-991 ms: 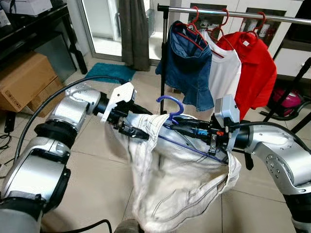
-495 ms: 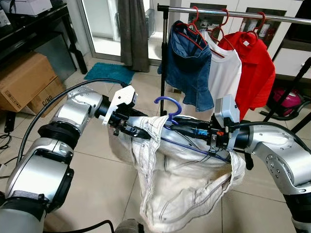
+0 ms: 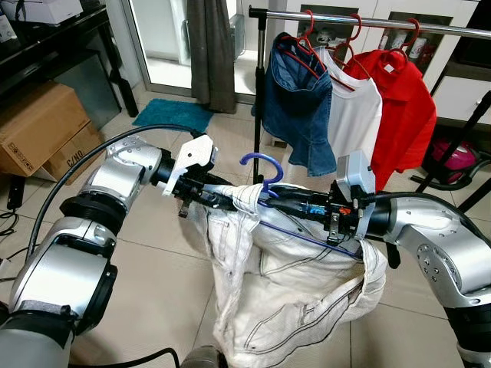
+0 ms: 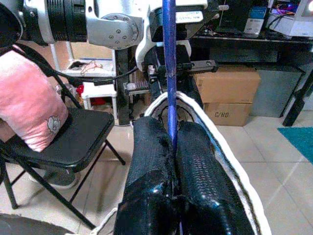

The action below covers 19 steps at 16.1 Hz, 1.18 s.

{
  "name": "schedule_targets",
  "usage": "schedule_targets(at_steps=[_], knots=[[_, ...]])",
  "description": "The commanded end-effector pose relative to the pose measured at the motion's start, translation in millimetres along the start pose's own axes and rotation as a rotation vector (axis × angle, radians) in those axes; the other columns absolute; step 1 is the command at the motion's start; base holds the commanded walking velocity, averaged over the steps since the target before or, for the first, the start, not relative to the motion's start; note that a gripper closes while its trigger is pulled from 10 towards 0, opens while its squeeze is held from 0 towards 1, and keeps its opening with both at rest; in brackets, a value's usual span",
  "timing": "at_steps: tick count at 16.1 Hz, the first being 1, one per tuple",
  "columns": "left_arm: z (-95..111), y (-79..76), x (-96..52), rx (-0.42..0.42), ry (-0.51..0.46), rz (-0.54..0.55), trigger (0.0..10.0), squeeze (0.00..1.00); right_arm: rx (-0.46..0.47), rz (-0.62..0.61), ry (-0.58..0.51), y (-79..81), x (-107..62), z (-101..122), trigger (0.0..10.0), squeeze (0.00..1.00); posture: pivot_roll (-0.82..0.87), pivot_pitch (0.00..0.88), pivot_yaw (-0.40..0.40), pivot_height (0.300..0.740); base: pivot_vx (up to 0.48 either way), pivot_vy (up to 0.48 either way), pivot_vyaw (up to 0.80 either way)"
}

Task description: Hang hanger

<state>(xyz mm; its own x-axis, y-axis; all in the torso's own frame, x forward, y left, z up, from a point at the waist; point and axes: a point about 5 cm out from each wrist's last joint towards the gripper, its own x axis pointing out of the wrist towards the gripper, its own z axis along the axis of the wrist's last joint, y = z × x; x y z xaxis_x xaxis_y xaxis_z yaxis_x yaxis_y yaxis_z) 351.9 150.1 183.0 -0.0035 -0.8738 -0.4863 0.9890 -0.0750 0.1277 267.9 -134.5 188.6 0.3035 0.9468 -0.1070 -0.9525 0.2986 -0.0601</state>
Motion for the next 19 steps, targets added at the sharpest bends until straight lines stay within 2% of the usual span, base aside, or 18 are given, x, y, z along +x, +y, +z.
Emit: schedule_targets(at_steps=[1, 6, 7, 8, 9, 12, 15, 16, 18, 19], knots=[[7, 2.5, 0.7, 0.036, 0.010, -0.011, 0.0, 0.00, -0.071, 0.029, -0.088, 1.2, 3.7, 24, 10.0, 0.00, -0.04, 0.000, 0.048, 0.740, 0.000, 0.000, 0.00], [6, 2.6, 0.3, 0.015, -0.005, -0.002, 0.0, 0.00, -0.066, 0.021, -0.095, 1.8, 4.5, 23, 10.0, 0.00, -0.03, 0.000, 0.057, 0.740, 0.000, 0.000, 0.00], [7, 2.9, 0.0, 0.003, -0.020, 0.004, 0.0, 0.00, -0.053, 0.023, -0.097, 2.1, 4.4, 23, 10.0, 0.00, -0.03, 0.000, 0.058, 0.740, 0.000, 0.000, 0.00], [7, 3.2, -0.7, -0.007, -0.032, 0.013, 0.0, 0.00, -0.001, 0.031, -0.102, 2.4, 3.8, 21, 10.0, 0.00, -0.03, 0.000, 0.060, 0.740, 0.000, 0.000, 0.00], [7, 4.0, -1.5, -0.020, -0.039, 0.033, 0.0, 0.00, 0.020, 0.019, -0.103, 1.4, 2.9, 20, 10.0, 1.00, -0.03, 0.000, 0.062, 0.740, 0.000, 0.000, 0.00], [-3, 8.1, -1.9, -0.091, -0.008, 0.144, 0.0, 0.00, 0.027, -0.021, -0.107, -1.1, -1.5, 20, 10.0, 1.00, -0.03, 0.000, 0.065, 0.740, 0.000, 0.000, 0.00], [-9, 10.3, -0.6, -0.144, -0.015, 0.232, 0.0, 0.00, -0.019, -0.109, -0.122, -6.2, -8.4, 23, 10.0, 1.00, -0.03, 0.000, 0.067, 0.740, 0.000, 0.000, 0.00], [-10, 10.6, 0.5, -0.155, -0.024, 0.247, 0.0, 0.00, 0.042, -0.111, -0.128, -6.1, -11.0, 22, 10.0, 1.00, -0.03, 0.000, 0.065, 0.740, 0.000, 0.000, 0.00], [-10, 12.5, 2.4, -0.189, -0.053, 0.299, 0.0, 0.00, 0.039, -0.132, -0.129, -3.0, -15.2, 22, 10.0, 1.00, -0.03, 0.000, 0.065, 0.740, 0.000, 0.000, 0.00], [-10, 13.0, 3.6, -0.195, -0.074, 0.326, 0.0, 0.00, 0.033, -0.222, -0.106, -3.8, -18.3, 18, 10.0, 1.00, -0.03, 0.000, 0.065, 0.740, 0.000, 0.000, 0.00]])
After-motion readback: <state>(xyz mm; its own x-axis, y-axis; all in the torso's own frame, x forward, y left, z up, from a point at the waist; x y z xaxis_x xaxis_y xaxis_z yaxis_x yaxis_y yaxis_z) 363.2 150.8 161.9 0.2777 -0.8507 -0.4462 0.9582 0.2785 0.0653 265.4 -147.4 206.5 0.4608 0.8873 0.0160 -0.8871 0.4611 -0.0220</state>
